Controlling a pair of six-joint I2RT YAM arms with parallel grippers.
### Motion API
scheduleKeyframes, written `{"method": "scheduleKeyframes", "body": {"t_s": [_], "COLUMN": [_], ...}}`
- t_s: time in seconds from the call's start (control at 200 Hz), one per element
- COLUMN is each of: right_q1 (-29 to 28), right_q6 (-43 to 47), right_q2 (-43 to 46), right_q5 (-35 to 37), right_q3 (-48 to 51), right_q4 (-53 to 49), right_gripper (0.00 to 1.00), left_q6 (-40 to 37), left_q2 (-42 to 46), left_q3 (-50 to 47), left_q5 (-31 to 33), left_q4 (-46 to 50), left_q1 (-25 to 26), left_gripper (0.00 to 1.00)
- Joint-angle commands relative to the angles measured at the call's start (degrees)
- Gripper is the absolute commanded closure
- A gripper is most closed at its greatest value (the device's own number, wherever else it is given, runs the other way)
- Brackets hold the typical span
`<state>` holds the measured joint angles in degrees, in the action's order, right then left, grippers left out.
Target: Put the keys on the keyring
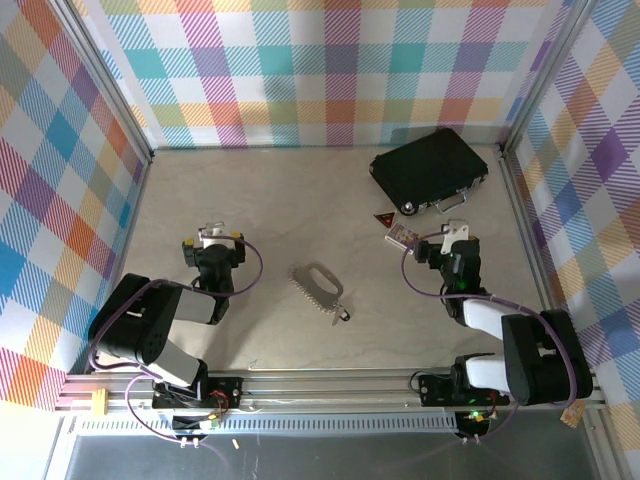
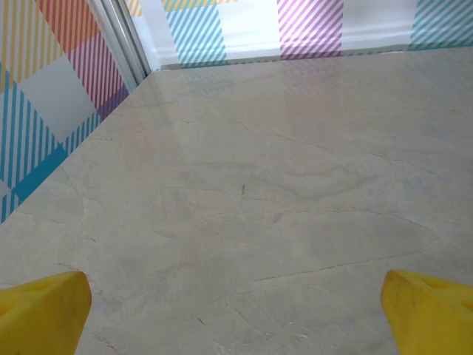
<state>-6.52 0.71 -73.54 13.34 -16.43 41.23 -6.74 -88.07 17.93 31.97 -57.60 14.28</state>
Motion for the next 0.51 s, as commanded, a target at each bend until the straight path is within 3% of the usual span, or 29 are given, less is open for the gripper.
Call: {"method": "scheduleKeyframes", "body": {"t_s": [0.0,0.07,0.185,0.27,0.315,0.38,0.435,0.5], "right_q1": [0.93,1.03,1.10,1.23,2.19,2.74,2.79,3.45], "right_q6": [-0.80,-0.37,0.43,0.92,-0.01,-0.67,-0.57,-1.18], "right_q2": [-1.78,-3.30,-9.38,-11.21,-12.10,-13.79,-14.01,-14.70], "right_q5": [-2.83,-3.71,-2.89,-4.66,-5.28,-5.48,-5.78,-6.31], "right_q3": [-1.75,-2.58,-0.92,-2.99,-3.09,-3.44,-4.74,-6.09], "right_q4": [4.03,4.32,14.24,11.85,12.01,13.24,10.60,8.87], "right_gripper": [0.01,0.01,0.01,0.01,0.01,0.01,0.01,0.01], "left_q6": [2.15,2.72,3.29,4.31,3.05,4.52,3.79,4.73], "left_q2": [0.53,0.71,0.56,-1.08,-4.65,-1.86,-3.68,-2.92], "left_q3": [0.37,0.61,0.69,0.42,0.35,2.53,2.40,2.89], "left_q5": [-2.76,-3.90,-6.50,-10.09,-9.55,-10.04,-9.83,-10.58], "left_q4": [-1.36,-0.44,-0.05,-0.50,-6.20,3.40,-0.57,2.16], "left_q1": [-1.33,-2.09,-3.21,-4.56,-4.74,-4.74,-4.97,-5.26], "left_gripper": [0.00,0.00,0.00,0.00,0.00,0.00,0.00,0.00]}}
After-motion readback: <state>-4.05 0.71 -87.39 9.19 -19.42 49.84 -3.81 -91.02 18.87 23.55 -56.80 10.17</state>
